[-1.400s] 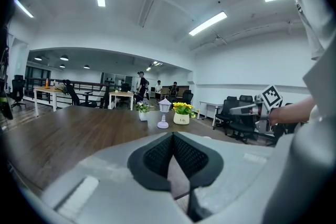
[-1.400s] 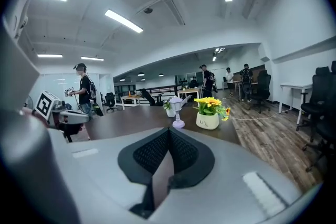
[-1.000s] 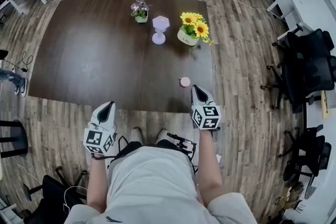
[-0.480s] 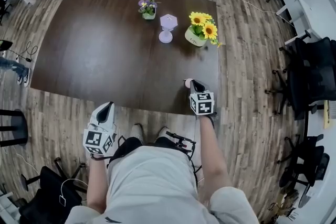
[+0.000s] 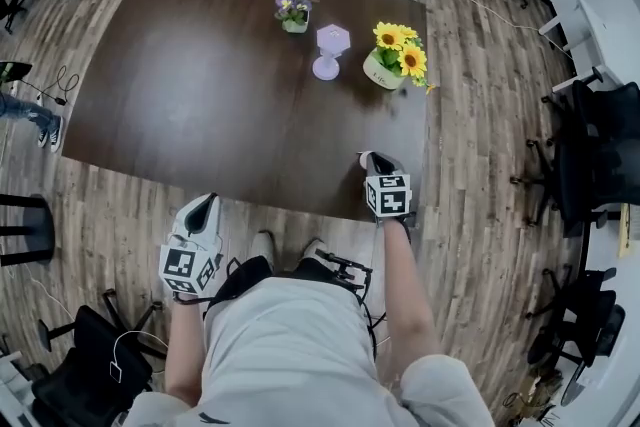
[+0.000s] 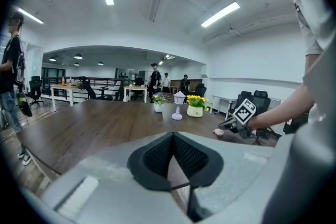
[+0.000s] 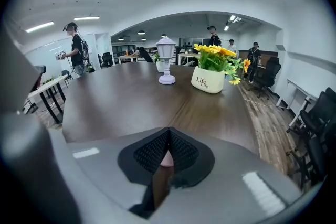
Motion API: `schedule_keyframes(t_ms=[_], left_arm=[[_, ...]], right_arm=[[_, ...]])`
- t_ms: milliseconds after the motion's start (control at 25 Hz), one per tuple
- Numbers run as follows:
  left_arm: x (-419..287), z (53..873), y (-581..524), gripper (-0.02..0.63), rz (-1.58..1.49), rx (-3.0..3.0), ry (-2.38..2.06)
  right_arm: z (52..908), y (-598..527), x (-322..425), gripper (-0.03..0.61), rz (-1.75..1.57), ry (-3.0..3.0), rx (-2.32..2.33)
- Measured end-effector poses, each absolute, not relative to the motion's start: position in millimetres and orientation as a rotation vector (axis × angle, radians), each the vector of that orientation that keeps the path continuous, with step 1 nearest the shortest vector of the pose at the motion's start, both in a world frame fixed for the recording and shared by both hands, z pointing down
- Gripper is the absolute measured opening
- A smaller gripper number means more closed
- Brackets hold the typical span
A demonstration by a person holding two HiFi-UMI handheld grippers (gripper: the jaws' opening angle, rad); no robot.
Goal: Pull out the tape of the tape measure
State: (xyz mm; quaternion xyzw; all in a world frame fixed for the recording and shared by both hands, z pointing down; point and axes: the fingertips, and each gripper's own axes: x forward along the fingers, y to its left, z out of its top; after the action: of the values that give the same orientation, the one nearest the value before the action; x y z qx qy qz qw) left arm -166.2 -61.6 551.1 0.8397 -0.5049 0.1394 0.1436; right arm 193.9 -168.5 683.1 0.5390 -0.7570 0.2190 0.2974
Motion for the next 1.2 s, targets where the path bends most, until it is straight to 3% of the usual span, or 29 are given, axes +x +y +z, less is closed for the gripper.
schedule_keyframes(t_ms=[280,360,480,600,1040,1160,1200], left_arm=[[-164,554,-59,0.006,0.414,2.422,-1.44],[-166,555,-58,0.006,0.414,2.419,-1.441],[-168,556,-57,0.006,0.415,2.416,-1.443],[-169,555,-56,0.006,0.418,2.413,-1.446],[-169,558,-51,0.006,0.434,2.402,-1.444],[-166,561,-49,0.006,0.434,2.397,-1.437],[-164,562,-48,0.006,0.434,2.398,-1.434]], right_arm=[[688,-166,198,-0.003,0.537,-1.982,1.435],[691,-164,196,0.111,0.508,-1.98,1.411],[694,-161,195,0.19,0.517,-1.998,1.392],[694,-157,184,0.322,0.588,-2.066,1.317],[712,-155,174,0.321,0.609,-2.065,1.214],[711,-154,175,0.222,0.559,-2.082,1.194],[711,-154,175,0.221,0.55,-2.085,1.193]])
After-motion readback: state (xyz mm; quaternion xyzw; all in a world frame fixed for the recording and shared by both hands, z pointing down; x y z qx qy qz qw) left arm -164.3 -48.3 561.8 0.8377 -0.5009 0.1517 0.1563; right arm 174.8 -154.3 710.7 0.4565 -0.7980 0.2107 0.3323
